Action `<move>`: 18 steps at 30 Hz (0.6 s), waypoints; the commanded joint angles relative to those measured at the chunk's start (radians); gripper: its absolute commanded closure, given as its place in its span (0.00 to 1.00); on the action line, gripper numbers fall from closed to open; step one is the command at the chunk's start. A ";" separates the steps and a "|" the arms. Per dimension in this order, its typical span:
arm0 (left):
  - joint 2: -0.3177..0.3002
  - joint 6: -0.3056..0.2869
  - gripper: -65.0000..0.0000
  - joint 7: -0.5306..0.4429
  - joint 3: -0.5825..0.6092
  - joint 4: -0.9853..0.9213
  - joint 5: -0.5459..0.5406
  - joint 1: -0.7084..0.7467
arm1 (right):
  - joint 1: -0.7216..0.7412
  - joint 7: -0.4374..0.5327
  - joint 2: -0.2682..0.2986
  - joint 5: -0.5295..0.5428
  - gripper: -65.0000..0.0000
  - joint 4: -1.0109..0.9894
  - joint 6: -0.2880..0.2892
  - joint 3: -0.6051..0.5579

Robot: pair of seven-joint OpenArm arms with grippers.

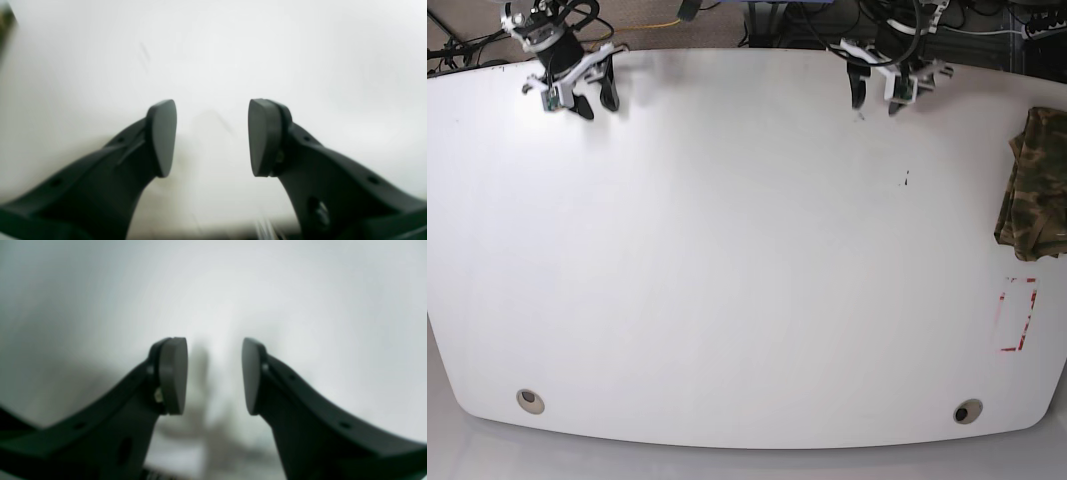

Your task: Fold the T-shirt properly

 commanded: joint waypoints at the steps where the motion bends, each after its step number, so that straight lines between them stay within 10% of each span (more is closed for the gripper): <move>1: -0.004 0.002 0.60 -0.022 -0.002 0.022 -0.009 0.053 | -0.061 0.031 0.008 0.029 0.60 0.046 0.006 0.006; 18: -0.050 0.002 0.62 -0.020 -0.005 -0.178 -0.009 0.285 | -0.328 0.145 -0.059 -0.031 0.69 -0.187 0.006 -0.024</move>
